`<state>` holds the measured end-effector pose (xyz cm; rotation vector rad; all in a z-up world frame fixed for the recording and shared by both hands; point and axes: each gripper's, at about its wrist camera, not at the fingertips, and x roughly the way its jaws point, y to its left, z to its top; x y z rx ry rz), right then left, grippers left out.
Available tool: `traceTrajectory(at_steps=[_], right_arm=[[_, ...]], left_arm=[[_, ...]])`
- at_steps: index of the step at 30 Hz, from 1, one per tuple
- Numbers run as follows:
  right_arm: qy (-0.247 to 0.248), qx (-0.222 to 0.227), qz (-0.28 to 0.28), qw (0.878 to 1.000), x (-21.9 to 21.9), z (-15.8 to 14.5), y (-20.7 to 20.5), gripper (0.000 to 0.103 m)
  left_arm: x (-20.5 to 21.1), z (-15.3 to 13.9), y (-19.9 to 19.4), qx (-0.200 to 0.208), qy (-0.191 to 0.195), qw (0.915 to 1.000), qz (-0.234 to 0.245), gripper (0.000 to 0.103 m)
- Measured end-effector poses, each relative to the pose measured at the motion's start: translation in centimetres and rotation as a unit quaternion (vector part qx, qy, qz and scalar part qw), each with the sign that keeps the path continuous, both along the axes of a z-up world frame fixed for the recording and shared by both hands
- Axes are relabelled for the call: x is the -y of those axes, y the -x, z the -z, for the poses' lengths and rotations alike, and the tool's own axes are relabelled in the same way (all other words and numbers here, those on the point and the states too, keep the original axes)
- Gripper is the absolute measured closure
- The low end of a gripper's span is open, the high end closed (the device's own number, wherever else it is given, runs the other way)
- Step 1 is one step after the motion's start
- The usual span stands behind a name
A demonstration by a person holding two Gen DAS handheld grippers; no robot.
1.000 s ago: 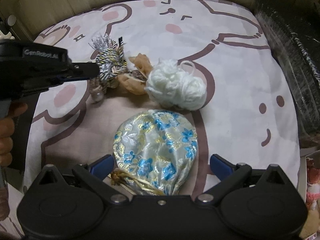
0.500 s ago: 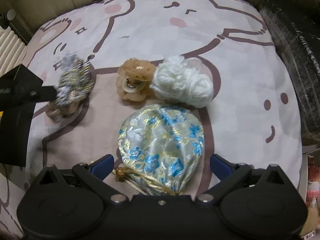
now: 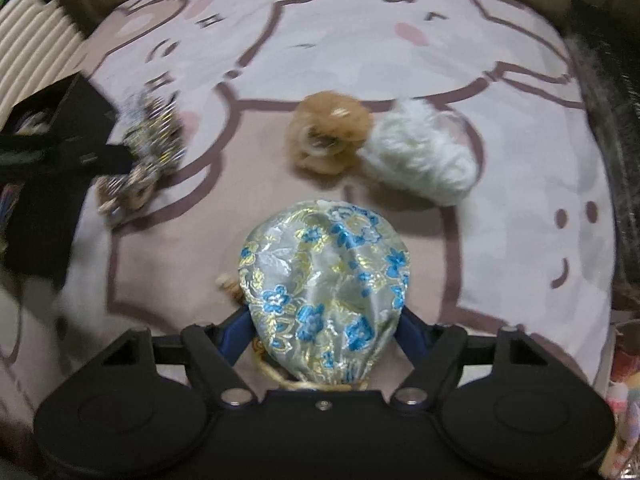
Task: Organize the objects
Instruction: 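Close the left tool on the rope tassel while the right tool closes on the satin pouch, then lift the tassel with the left tool while the right tool lifts the satin pouch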
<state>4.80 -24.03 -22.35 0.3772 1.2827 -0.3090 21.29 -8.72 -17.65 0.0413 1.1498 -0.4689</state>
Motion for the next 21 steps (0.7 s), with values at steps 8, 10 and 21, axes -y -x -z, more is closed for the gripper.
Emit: traceTrajectory(at_steps=[8, 10, 21], right_arm=[[0.024, 0.000, -0.042, 0.999, -1.9, 0.3, -0.6, 0.014], [0.021, 0.000, -0.035, 0.999, -1.8, 0.6, -0.8, 0.014], [0.004, 0.005, -0.017, 1.000, -1.2, 0.2, -1.1, 0.020]], left_arm=[[1.2, 1.4, -0.7, 0.019, -0.021, 0.9996, 0.002, 0.052], [1.4, 1.8, -0.9, 0.020, -0.028, 0.9994, 0.006, 0.051], [1.3, 2.7, -1.4, 0.011, -0.024, 0.9996, 0.006, 0.055]])
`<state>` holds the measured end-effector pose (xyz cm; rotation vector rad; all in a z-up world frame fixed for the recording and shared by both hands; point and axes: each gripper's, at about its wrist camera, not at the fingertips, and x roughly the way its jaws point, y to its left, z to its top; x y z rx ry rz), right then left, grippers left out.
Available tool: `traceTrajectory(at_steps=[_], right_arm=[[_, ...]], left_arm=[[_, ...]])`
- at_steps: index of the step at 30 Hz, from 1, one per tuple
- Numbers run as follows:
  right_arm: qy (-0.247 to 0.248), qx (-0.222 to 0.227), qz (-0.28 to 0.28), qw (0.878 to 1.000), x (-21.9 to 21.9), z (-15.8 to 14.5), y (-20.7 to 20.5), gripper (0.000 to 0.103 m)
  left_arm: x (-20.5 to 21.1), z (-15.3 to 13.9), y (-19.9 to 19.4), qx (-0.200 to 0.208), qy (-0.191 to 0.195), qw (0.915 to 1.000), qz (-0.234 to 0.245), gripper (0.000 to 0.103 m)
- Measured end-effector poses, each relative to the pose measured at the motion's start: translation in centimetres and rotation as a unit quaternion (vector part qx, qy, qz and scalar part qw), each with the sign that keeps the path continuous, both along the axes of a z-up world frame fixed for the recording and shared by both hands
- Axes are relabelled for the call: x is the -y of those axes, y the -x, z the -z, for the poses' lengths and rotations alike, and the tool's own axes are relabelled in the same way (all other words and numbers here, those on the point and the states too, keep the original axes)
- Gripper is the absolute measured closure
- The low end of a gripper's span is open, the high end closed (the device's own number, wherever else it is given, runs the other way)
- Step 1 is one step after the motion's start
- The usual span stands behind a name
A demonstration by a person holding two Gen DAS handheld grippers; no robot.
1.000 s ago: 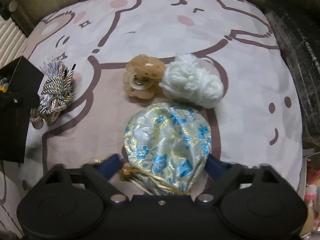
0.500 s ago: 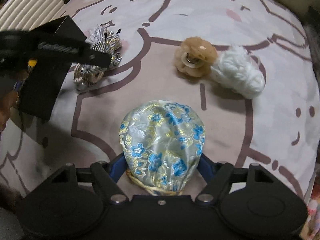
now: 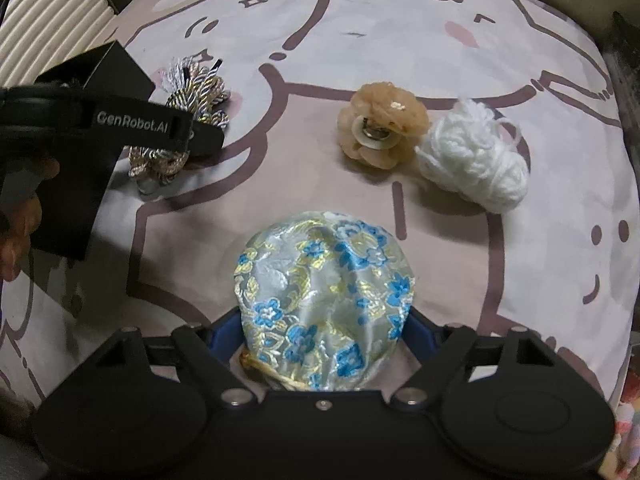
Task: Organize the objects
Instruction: 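Lift the tassel with the left tool while the right tool lifts the satin pouch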
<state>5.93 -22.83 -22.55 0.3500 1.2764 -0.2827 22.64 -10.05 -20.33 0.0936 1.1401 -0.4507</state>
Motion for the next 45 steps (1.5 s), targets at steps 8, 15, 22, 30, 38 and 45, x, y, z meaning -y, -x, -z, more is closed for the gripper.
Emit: traceTrajectory(at_steps=[8, 15, 22, 30, 38, 45], right_arm=[[0.022, 0.058, 0.041, 0.997, 1.1, -2.8, -0.1, 0.021], [0.035, 0.106, 0.074, 0.991, 1.4, -5.8, 0.2, 0.021], [0.053, 0.138, 0.101, 0.984, 1.3, -8.1, 0.9, 0.021], [0.058, 0.179, 0.139, 0.972, 0.9, -10.6, 1.8, 0.020], [0.065, 0.202, 0.130, 0.968, -1.2, -13.3, 1.8, 0.020], [0.079, 0.202, 0.135, 0.967, -2.4, -15.0, 1.9, 0.020]], left_arm=[[-1.1, -2.7, 0.6, 0.033, 0.015, 0.9993, -0.005, 0.055], [-2.1, -5.3, 1.8, 0.055, 0.010, 0.9984, -0.001, 0.055], [-3.4, -8.1, 3.2, 0.077, 0.006, 0.9970, 0.003, 0.055], [-5.1, -11.2, 4.7, 0.101, 0.004, 0.9949, 0.010, 0.055], [-6.2, -14.6, 5.9, 0.120, 0.016, 0.9926, 0.012, 0.055], [-7.0, -15.5, 6.6, 0.116, 0.021, 0.9929, 0.008, 0.055]])
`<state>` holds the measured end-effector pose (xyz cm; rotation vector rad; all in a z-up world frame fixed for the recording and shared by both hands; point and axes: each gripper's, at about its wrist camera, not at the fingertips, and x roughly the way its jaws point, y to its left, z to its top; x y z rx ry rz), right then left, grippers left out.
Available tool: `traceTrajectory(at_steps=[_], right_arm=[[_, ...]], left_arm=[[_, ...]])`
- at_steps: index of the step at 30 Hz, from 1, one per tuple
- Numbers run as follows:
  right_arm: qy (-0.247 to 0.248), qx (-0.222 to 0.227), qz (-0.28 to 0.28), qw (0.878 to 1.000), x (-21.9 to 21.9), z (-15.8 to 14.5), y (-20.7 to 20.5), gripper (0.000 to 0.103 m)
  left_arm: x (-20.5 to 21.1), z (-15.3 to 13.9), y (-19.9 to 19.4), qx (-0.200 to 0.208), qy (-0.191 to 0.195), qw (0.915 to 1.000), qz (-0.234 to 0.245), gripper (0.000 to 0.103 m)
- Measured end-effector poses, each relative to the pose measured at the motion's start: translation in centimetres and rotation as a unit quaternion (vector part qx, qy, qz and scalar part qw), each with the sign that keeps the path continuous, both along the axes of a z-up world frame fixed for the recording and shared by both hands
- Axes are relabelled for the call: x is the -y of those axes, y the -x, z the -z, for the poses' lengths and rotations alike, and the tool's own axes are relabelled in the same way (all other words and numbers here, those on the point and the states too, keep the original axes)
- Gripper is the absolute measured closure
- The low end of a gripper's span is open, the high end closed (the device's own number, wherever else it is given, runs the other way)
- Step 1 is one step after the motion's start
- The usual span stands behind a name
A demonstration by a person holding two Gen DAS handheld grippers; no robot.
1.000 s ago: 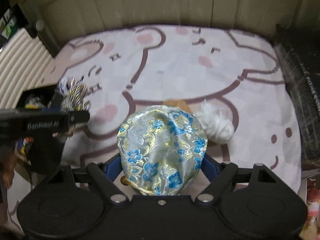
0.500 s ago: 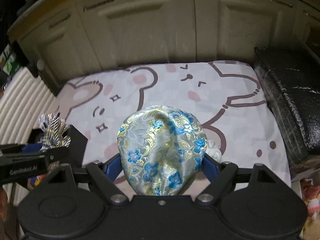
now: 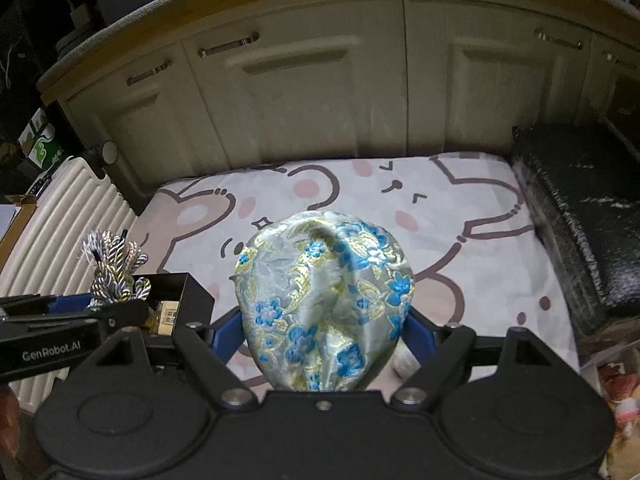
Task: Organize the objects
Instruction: 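Lift the tassel with the left tool while the right tool lifts the satin pouch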
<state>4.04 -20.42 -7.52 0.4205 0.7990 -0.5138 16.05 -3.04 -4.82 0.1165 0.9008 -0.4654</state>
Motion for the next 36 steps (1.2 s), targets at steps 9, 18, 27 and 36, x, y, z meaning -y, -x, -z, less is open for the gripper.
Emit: traceTrajectory(at_steps=[9, 18, 27, 36], right_arm=[[0.002, 0.015, -0.005, 1.000, -1.3, -0.7, -1.2, 0.020], [0.007, 0.031, -0.040, 0.999, -4.1, -1.4, -4.0, 0.020], [0.008, 0.073, -0.063, 0.995, -6.4, -2.4, -5.9, 0.020], [0.002, 0.080, -0.075, 0.994, -7.0, -2.0, -7.5, 0.020]], left_arm=[[-4.2, -0.8, 0.4, 0.017, 0.025, 0.9987, -0.041, 0.055], [-9.5, -1.8, -0.1, 0.036, 0.040, 0.9945, -0.090, 0.055], [-12.8, -1.2, -0.9, 0.030, 0.050, 0.9911, -0.120, 0.055], [-13.2, 2.5, -2.8, -0.019, 0.056, 0.9925, -0.107, 0.055]])
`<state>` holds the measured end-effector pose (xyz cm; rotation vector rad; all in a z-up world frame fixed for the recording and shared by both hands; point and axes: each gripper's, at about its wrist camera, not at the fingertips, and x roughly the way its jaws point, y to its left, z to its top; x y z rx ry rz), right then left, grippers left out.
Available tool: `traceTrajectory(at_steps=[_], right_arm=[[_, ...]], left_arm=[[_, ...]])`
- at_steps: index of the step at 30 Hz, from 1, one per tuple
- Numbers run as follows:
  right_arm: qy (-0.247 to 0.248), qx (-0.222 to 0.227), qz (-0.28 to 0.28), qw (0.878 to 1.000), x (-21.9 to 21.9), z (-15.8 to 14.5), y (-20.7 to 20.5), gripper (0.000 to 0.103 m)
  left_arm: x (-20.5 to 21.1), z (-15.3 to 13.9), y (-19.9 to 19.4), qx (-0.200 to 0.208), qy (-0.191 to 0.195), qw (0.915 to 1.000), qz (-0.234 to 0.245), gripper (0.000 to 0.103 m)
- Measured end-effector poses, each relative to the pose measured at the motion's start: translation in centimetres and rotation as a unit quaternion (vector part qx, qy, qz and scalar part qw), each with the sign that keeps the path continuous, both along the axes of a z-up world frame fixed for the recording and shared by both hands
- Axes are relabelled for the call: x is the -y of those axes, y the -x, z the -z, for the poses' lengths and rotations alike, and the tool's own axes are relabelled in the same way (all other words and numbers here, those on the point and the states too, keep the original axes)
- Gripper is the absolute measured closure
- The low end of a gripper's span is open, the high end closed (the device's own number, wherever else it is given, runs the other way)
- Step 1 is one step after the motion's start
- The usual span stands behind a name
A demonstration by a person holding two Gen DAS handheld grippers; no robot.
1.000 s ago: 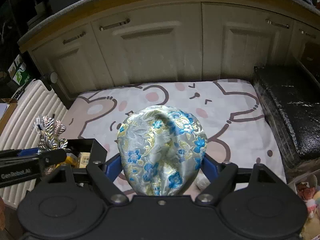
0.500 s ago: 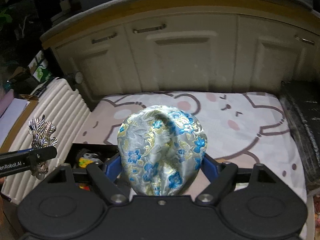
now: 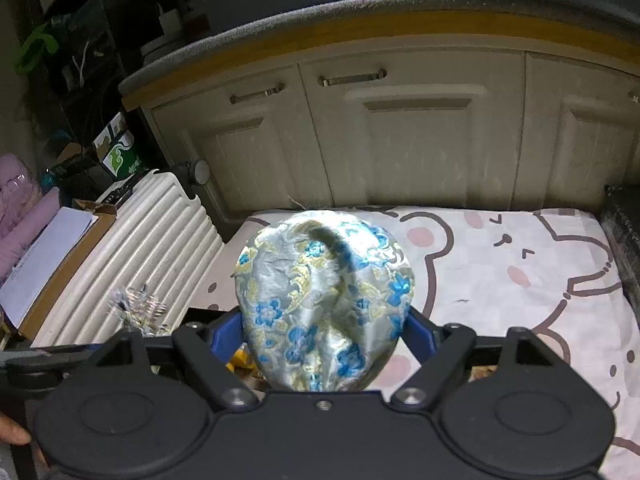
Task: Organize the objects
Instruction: 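Lift the tassel with the left tool while the right tool lifts the satin pouch, then carry the tassel with the left tool into the black box while the right tool lowers the pouch there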
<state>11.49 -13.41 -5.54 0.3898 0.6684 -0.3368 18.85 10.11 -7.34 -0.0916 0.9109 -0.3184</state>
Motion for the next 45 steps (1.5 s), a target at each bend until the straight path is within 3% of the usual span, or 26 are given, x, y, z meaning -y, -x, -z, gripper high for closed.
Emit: traceTrajectory(at_steps=[7, 13, 15, 16, 18, 29, 37, 41, 45], right_arm=[[-0.007, -0.004, -0.006, 1.000, 0.3, 0.8, -0.5, 0.020], [-0.012, -0.003, -0.017, 1.000, 0.4, 1.2, -1.2, 0.020], [-0.015, -0.003, -0.020, 1.000, 0.5, 1.3, -1.5, 0.020], [-0.016, -0.003, -0.021, 1.000, 0.5, 1.4, -1.6, 0.020], [-0.016, -0.003, -0.025, 1.000, 0.5, 1.5, -1.8, 0.020], [-0.040, 0.012, -0.033, 0.999, -0.5, 1.5, -3.4, 0.020], [-0.102, 0.045, -0.045, 0.993, -2.2, 2.2, -4.5, 0.020], [-0.136, 0.012, -0.049, 0.989, -3.5, 4.6, -5.8, 0.020], [-0.162, -0.043, -0.061, 0.984, -5.0, 7.6, -7.3, 0.020]], left_arm=[[1.5, 3.3, -2.1, -0.039, 0.018, 0.9989, 0.018, 0.055], [2.8, 6.5, -3.4, -0.067, 0.007, 0.9975, 0.020, 0.054], [3.0, 7.4, -3.8, -0.071, -0.001, 0.9974, 0.011, 0.043], [3.1, 7.7, -3.9, -0.074, -0.008, 0.9972, 0.007, 0.031], [3.0, 8.0, -4.0, -0.071, -0.014, 0.9974, 0.004, 0.028], [1.0, 6.2, -3.8, -0.043, -0.037, 0.9983, -0.013, 0.028], [-3.4, 3.7, -3.4, -0.017, -0.017, 0.9954, -0.092, 0.028], [-5.5, 2.9, -3.3, -0.005, 0.001, 0.9907, -0.136, 0.028], [-6.3, 2.8, -3.3, -0.008, 0.014, 0.9895, -0.143, 0.028]])
